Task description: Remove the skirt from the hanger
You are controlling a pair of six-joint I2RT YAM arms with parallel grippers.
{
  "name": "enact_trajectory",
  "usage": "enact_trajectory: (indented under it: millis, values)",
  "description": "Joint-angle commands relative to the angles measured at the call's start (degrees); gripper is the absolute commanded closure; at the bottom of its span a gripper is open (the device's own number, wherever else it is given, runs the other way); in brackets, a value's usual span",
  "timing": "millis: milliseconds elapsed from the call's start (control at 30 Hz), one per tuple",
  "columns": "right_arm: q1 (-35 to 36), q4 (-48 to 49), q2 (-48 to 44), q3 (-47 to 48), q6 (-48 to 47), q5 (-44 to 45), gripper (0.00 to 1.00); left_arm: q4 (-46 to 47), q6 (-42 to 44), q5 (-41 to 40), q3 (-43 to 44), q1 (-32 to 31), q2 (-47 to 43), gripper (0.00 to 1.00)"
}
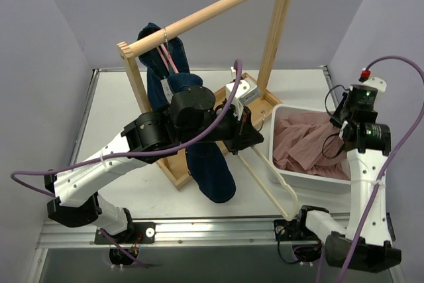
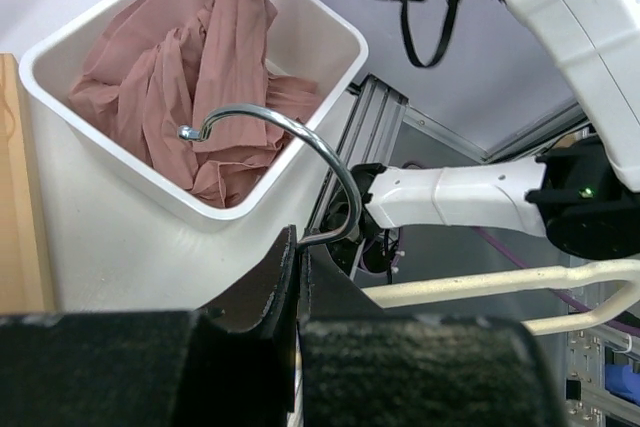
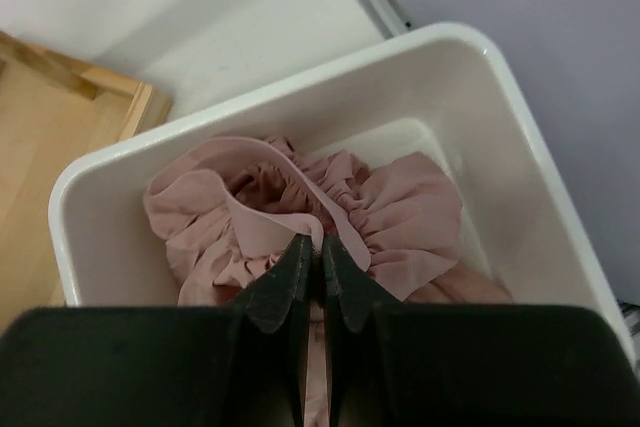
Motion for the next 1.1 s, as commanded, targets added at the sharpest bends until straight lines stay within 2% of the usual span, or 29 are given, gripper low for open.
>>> enact_trajectory:
  millis: [0, 67, 100, 133, 233, 333, 400, 567, 667, 833, 1067]
  values:
    - [-0.2, -1.8, -4.4, -4.9, 4.3, -5.0, 1.0, 2.1, 1.8, -1.8, 1.0, 0.1, 0.2, 0.98]
    - [-0.2, -4.6, -4.2, -7.4, 6.2, -5.5, 0.99, 1.5, 2.5, -3.0, 1.5, 0.1, 0.7, 0.98]
    - [-0.1, -5.1, -4.2, -10.3, 7.6, -6.4, 0.95, 1.1, 3.3, -3.6, 1.5, 0.1, 1.1, 0.98]
    - [-0.1, -5.1, -4.3, -11.8, 7.9, -8.8, 0.76, 0.8, 3.7, -4.3, 1.6, 0.1, 1.3, 0.98]
    - [0.1, -5.2, -5.5, -14.8, 8.4, -8.3, 0.3, -0.1, 5.3, -5.8, 1.6, 0.1, 2.1, 0.98]
    - [0.4, -7.4, -7.1, -10.8, 7.7, -8.6, 0.09, -0.7, 6.1, -8.3, 0.7, 0.1, 2.4, 0.98]
    - [0.4, -9.2, -6.9, -7.3, 6.5, -9.8, 0.02, -0.3, 6.3, -9.0, -0.3, 0.1, 2.6, 0.98]
    - [0.4, -14.1, -6.6, 4.5, 2.3, -15.7, 0.01, -0.7, 7.5, -10.3, -0.5, 0.2, 3.7, 0.98]
    - [0.4, -14.0, -7.9, 8.2, 1.9, -26.1, 0.03, -2.2, 8.4, -10.9, 1.8, 0.9, 5.1, 0.98]
    - [0.3, -14.3, -10.1, 9.6, 0.9, -41.5, 0.06, -4.4, 9.9, -10.8, 4.1, 2.1, 7.2, 0.98]
    - [2.5, -11.4, -12.2, 10.0, 2.0, -56.1, 0.13, -8.0, 10.7, -12.6, 9.7, 4.1, 11.7, 0.98]
